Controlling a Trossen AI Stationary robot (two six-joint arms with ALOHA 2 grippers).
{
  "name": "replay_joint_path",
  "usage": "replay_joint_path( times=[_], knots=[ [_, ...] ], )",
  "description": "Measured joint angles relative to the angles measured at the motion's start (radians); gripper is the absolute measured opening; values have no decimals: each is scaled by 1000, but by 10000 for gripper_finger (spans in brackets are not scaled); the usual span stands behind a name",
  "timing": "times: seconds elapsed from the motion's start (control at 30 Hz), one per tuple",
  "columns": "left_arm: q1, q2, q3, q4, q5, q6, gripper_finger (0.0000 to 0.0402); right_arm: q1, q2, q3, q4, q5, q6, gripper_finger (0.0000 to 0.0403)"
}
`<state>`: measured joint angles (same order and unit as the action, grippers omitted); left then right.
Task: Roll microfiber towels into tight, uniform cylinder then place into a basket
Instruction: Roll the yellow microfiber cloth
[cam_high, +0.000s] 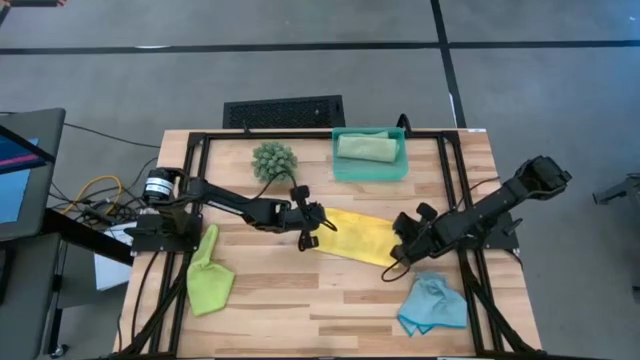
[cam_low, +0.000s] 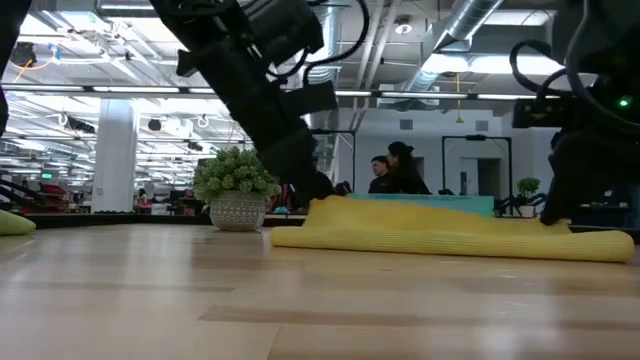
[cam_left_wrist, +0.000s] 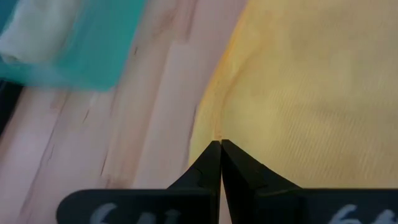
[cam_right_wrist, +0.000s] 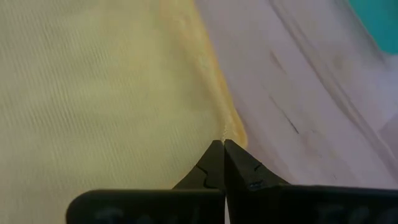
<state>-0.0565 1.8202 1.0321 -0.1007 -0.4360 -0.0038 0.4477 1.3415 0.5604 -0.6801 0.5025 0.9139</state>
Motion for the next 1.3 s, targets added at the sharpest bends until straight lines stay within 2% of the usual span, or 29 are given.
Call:
replay_joint_path(
  times=[0.3, 0.47, 0.7, 0.8, 0.97, 1.1, 1.23, 1.3],
  knots=[
    [-1, 1, 0, 7, -41, -5, 0, -15, 0, -23, 25, 68, -8, 35],
    [-1, 1, 0, 3, -43, -15, 0, -18, 0, -23, 26, 86, -23, 63],
    [2, 25, 2, 9, -58, -60, 3, -18, 0, -23, 20, 181, -41, 114],
    [2, 29, 0, -20, -107, -79, 20, -15, 0, -23, -2, 201, -42, 131],
    [2, 23, 0, -24, -140, -94, 79, 5, -1, -23, -27, 206, -26, 137],
    [-4, 16, 29, -76, -159, -98, 124, 34, -1, -23, -7, 204, -59, 124],
    [-16, 12, 72, -116, -169, -121, 145, 40, -1, -23, 71, 150, -173, 100],
    [-20, 12, 73, -99, -97, -110, 147, 25, -1, -33, 137, 144, -219, 85]
  ],
)
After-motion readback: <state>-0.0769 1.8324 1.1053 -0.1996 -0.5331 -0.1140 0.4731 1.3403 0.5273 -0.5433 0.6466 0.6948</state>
